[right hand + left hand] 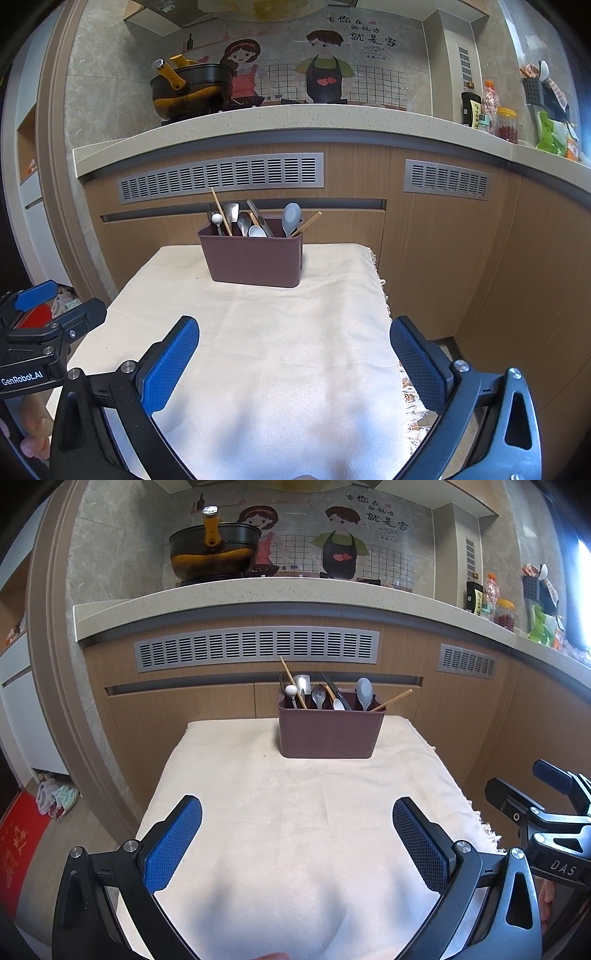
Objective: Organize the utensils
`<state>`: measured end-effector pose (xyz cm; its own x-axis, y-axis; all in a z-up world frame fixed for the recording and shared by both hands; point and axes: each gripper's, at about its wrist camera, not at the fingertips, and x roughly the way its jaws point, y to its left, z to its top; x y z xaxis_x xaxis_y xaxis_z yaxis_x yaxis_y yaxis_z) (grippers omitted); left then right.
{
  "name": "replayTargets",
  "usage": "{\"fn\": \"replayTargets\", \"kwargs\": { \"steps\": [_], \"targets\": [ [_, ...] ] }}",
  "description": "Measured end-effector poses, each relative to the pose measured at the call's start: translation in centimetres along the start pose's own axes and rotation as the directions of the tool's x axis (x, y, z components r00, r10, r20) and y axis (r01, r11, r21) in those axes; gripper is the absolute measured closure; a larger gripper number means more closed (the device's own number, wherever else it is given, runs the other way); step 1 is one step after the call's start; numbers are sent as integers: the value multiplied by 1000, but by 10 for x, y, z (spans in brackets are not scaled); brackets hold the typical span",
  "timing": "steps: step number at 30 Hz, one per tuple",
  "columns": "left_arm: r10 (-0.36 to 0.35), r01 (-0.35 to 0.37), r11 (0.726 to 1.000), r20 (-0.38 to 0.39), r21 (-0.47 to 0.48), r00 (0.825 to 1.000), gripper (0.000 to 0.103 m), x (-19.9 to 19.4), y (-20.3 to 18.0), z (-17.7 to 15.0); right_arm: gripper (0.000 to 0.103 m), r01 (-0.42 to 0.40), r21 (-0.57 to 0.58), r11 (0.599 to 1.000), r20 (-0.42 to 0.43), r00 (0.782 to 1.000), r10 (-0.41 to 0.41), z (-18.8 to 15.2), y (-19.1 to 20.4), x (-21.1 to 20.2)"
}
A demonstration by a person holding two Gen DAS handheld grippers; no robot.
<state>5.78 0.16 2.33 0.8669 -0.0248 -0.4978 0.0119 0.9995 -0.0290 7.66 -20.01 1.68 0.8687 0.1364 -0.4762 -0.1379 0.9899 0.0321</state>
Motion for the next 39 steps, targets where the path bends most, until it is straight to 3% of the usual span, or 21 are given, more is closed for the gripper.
{"fn": "replayTargets", "kwargs": {
  "steps": [39],
  "targets": [
    [-4, 4, 1000, 4, -2, 1000, 0, 1, 5, 0, 0, -9, -7, 1000, -2, 1000, 9, 1, 1, -3]
  ]
}}
